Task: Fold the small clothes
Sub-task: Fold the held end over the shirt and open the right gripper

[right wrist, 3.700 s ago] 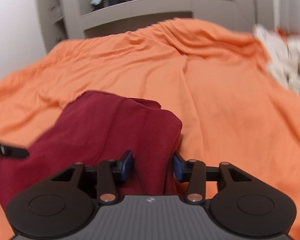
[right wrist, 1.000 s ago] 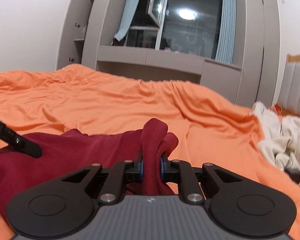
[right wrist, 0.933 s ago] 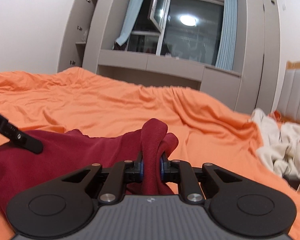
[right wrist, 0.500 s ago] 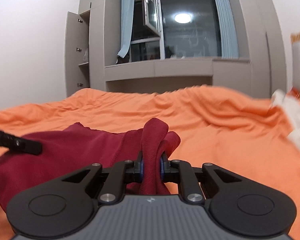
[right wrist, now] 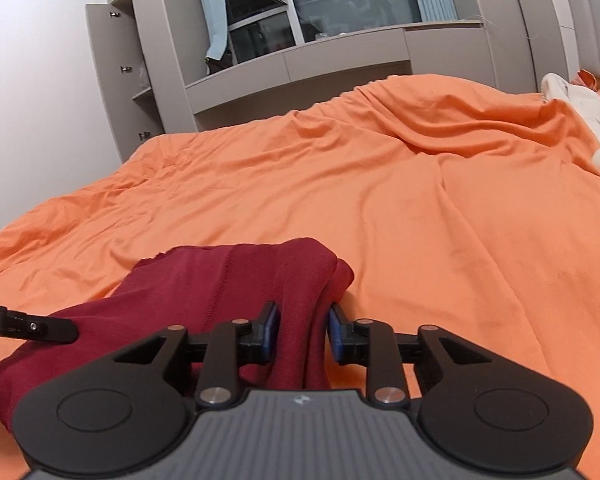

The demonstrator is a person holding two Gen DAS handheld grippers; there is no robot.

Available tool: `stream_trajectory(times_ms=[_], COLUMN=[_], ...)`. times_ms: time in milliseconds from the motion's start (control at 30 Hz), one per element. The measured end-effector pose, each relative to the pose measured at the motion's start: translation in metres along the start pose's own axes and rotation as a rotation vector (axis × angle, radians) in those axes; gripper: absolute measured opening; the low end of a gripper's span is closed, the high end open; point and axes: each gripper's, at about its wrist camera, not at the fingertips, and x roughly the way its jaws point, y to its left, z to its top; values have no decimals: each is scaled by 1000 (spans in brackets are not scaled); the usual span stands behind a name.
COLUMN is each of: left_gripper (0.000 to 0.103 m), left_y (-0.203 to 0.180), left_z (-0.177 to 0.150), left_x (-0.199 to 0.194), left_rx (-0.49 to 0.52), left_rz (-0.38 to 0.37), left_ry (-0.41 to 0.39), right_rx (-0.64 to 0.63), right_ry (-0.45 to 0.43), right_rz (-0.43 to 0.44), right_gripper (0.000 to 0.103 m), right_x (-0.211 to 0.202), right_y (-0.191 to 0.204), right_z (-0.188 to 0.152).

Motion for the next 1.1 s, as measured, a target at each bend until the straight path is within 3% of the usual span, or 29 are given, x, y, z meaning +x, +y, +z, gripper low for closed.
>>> stream_trajectory(times_ms=[267, 333, 400, 533, 733, 1100], left_gripper=[63, 74, 83, 95, 102, 102], left_y=[-1, -2, -2, 0, 0, -5], left_z=[-1, -1, -2, -2, -3, -4], left_x=[4, 5, 6, 8, 7, 5], left_rx=[4, 5, -2, -18, -29, -9], left_rz=[29, 41, 52, 75, 89, 115], left_ry=[16, 19, 23, 26, 24, 13], right_rx=[34, 43, 57, 68, 75, 95], right_ry=[4, 2, -6, -12, -28, -29], right_rz=[-35, -55, -62, -71, -78, -107], right_gripper=[57, 76, 89, 100, 103, 103], right_x=[-1, -2, -4, -5, -9, -15], right_y=[-3, -4, -7, -8, -9, -8], right_z=[-4, -5, -6, -6, -6, -4])
